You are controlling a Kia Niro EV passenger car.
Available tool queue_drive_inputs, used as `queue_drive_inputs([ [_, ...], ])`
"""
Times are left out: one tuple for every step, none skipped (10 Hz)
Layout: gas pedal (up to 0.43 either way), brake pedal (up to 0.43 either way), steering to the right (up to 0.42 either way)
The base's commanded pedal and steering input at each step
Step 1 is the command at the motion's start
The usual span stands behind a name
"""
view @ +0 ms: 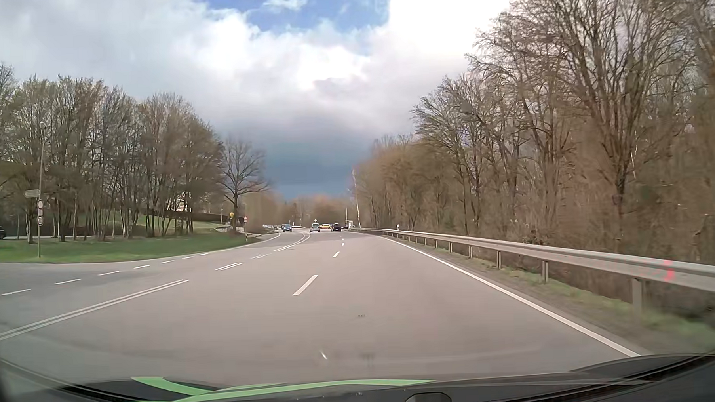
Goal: Follow the waypoints while adhering to traffic rules and regulations
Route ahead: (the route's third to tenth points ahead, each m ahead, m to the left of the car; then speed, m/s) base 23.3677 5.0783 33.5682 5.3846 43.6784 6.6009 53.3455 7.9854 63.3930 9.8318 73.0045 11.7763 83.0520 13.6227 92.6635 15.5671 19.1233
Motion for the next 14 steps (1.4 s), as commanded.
queue_drive_inputs([
  [0.177,0.0,-0.016],
  [0.177,0.0,-0.015],
  [0.177,0.0,-0.016],
  [0.177,0.0,-0.015],
  [0.177,0.0,-0.015],
  [0.177,0.0,-0.015],
  [0.177,0.0,-0.014],
  [0.177,0.0,-0.014],
  [0.177,0.0,-0.014],
  [0.177,0.0,-0.014],
  [0.177,0.0,-0.014],
  [0.177,0.0,-0.014],
  [0.177,0.0,-0.014],
  [0.177,0.0,-0.014],
])
